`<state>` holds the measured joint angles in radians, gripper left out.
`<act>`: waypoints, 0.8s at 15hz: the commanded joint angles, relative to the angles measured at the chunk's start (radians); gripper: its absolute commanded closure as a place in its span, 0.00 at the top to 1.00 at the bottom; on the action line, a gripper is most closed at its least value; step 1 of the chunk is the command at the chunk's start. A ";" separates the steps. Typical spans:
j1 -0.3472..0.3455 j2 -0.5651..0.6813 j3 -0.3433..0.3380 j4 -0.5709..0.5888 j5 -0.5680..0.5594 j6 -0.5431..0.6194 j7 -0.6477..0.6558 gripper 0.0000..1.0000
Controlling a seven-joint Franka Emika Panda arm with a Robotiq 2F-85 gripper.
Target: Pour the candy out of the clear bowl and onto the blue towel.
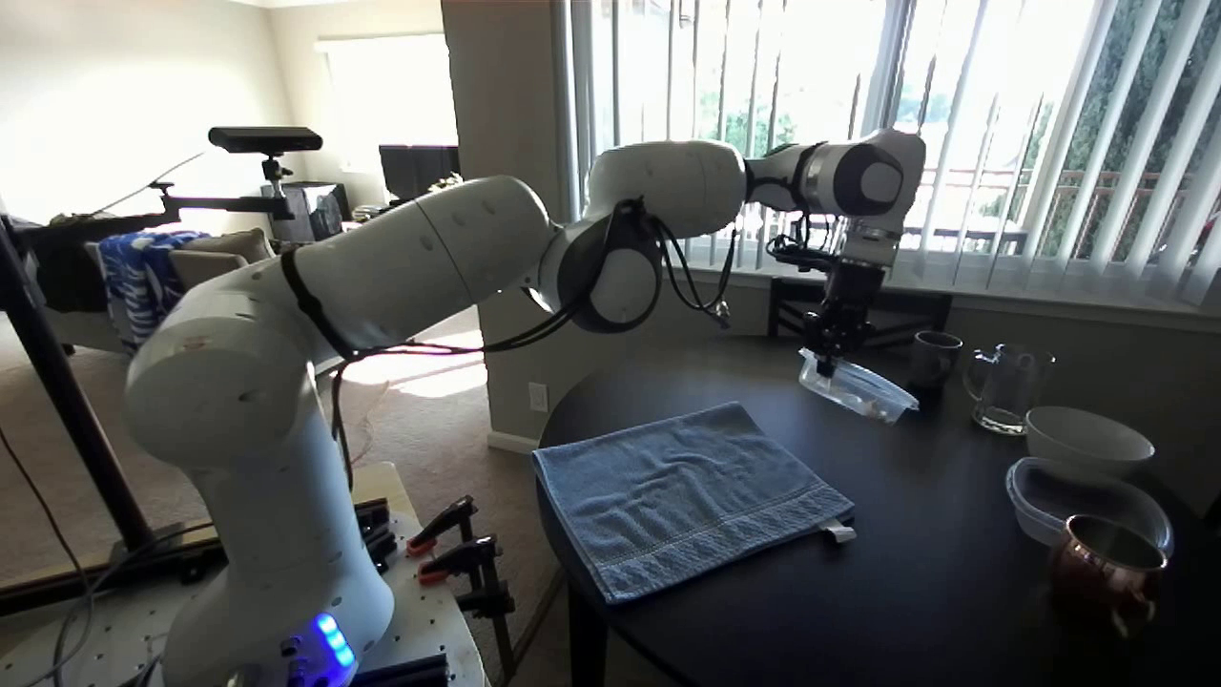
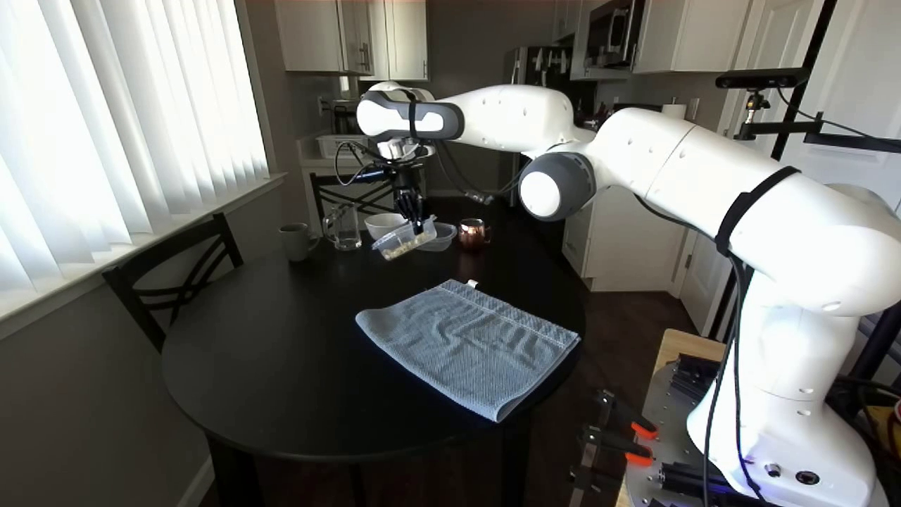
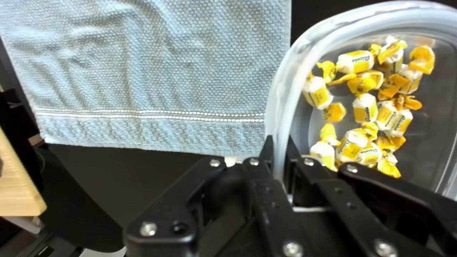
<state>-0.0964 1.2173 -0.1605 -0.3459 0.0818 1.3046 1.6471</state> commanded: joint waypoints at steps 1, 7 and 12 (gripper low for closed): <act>-0.005 -0.001 -0.015 0.000 -0.018 -0.106 -0.035 0.01; -0.001 0.024 -0.013 -0.005 -0.002 -0.246 -0.006 0.01; 0.021 0.055 -0.002 -0.007 0.014 -0.270 0.059 0.01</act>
<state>-0.0874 1.2633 -0.1732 -0.3525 0.0784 1.0586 1.6658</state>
